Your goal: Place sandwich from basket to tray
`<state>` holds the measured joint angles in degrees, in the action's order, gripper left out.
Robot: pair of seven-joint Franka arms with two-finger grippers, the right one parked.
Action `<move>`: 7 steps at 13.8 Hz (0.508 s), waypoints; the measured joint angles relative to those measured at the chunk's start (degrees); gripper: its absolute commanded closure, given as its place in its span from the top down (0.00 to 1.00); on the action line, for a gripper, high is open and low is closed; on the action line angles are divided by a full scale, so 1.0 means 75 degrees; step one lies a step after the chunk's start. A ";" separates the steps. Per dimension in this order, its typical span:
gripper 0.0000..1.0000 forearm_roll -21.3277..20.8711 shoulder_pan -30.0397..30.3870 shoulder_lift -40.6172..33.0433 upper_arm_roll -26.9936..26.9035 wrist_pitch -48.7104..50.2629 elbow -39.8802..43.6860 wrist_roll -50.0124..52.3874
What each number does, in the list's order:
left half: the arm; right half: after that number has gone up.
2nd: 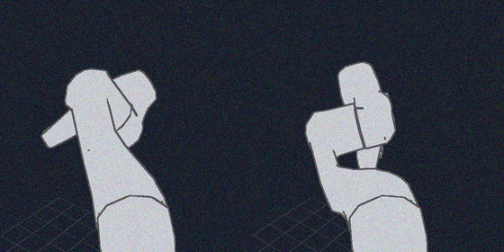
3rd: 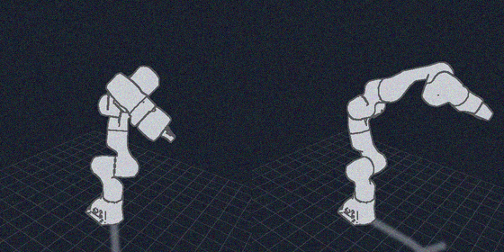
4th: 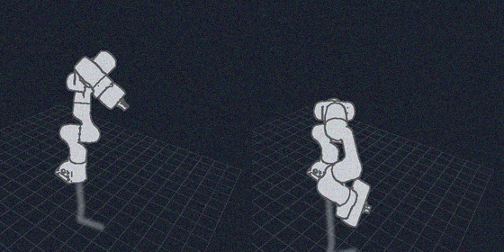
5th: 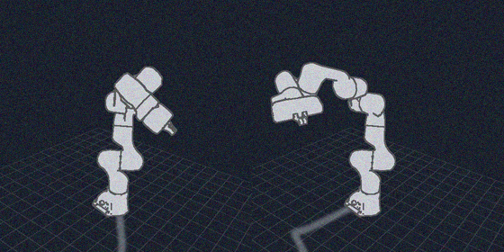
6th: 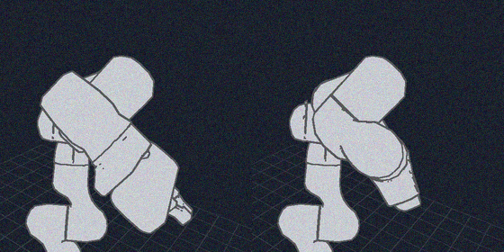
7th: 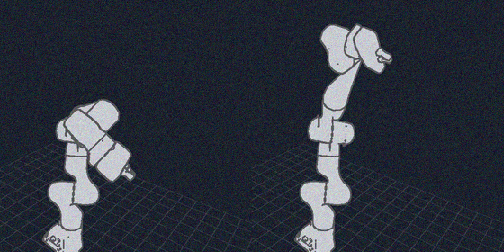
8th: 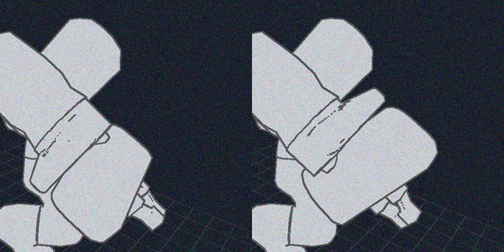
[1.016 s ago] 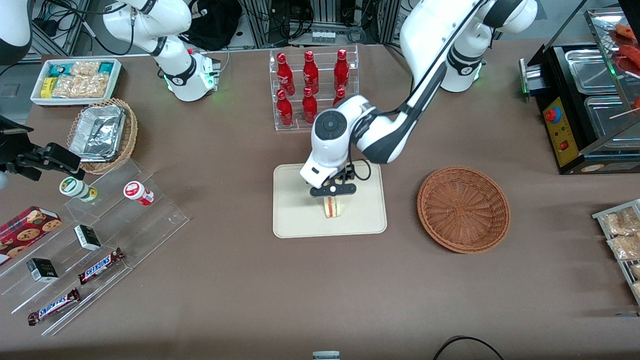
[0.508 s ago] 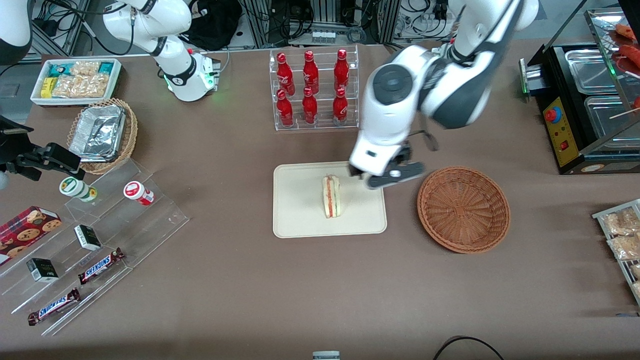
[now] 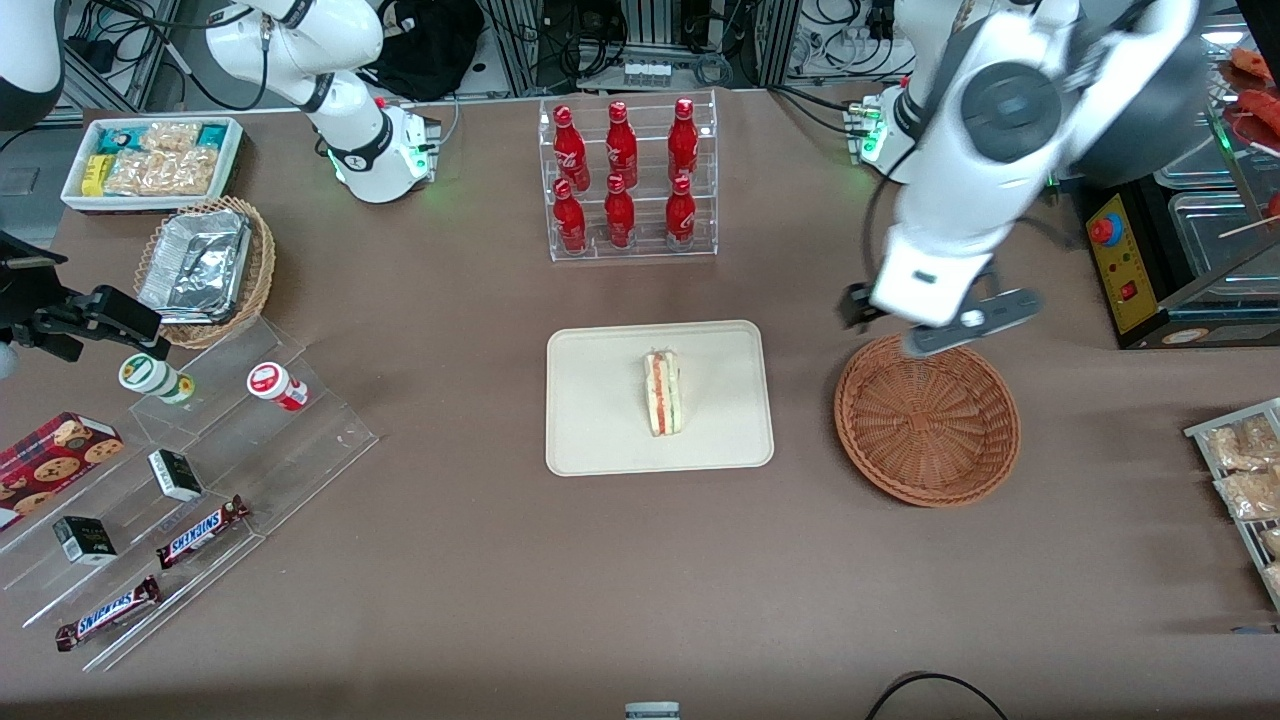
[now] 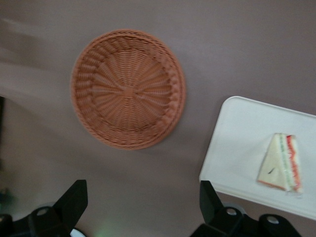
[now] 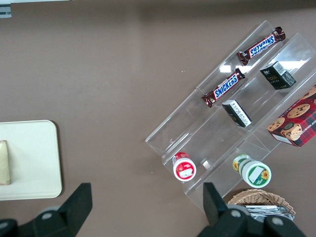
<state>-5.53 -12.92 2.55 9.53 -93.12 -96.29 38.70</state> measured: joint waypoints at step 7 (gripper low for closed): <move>1.00 0.0123 0.1003 -0.0722 -0.0084 0.0202 -0.0506 -0.2024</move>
<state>-4.60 -5.40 -2.87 8.90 -91.60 -100.08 23.52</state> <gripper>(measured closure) 0.000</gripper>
